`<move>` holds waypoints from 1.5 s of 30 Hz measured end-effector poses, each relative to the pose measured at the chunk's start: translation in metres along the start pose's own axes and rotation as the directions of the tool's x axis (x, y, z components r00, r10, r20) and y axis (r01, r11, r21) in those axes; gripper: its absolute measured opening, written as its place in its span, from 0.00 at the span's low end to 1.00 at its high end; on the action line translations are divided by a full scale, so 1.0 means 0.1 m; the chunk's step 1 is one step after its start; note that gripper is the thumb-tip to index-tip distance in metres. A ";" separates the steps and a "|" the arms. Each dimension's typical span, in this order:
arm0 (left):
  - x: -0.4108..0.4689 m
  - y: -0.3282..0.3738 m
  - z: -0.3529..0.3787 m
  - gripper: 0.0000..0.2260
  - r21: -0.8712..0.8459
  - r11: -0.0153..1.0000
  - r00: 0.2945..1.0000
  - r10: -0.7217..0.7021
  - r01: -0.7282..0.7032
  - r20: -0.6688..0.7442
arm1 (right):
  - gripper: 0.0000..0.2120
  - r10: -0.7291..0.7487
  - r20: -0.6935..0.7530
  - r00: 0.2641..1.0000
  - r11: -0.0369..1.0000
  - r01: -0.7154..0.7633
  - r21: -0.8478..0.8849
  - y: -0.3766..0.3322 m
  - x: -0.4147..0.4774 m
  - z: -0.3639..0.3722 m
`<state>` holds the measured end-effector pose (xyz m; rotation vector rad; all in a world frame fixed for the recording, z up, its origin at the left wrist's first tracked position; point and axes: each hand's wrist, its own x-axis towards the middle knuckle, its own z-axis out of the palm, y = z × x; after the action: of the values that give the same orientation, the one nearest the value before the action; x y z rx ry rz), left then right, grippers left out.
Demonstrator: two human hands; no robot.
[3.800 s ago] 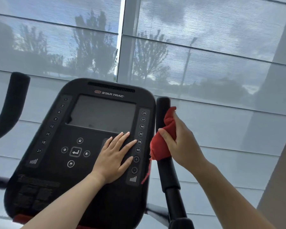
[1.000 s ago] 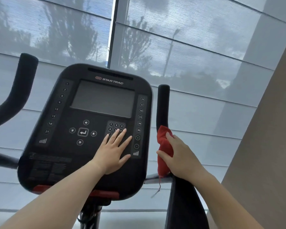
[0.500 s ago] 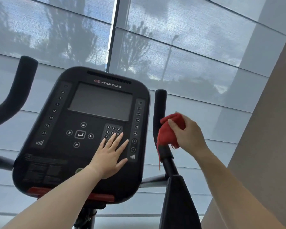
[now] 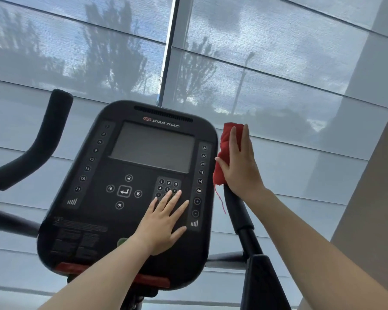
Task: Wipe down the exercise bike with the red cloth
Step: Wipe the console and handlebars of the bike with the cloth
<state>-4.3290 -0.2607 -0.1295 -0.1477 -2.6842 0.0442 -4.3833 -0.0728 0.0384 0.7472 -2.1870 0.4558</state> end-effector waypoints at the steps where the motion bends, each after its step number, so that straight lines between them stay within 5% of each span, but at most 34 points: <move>1: 0.00 0.00 0.00 0.29 0.002 1.000 1.000 0.001 -0.001 -0.001 | 0.37 -0.011 0.004 1.000 1.000 0.012 -0.004 0.01 -0.02 0.01; 31: 0.01 0.03 0.03 0.31 0.020 1.000 1.000 -0.014 0.014 0.016 | 0.32 0.032 0.248 0.968 0.991 -0.063 0.118 0.05 -0.70 -0.14; 39: 0.00 0.05 -0.02 0.31 0.001 1.000 0.999 -0.020 0.020 0.038 | 0.24 0.101 0.418 0.903 0.990 -0.131 0.045 0.08 -0.83 -0.26; 45: 0.00 0.05 -0.04 0.31 0.005 1.000 0.999 -0.019 0.019 0.049 | 0.15 0.218 0.385 0.897 0.912 -0.327 0.247 0.13 -0.94 -0.33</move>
<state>-4.3270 -0.2556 -0.1257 -0.1210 -2.7338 0.0484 -4.3233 -0.0107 -0.0134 0.7233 -2.6110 0.8826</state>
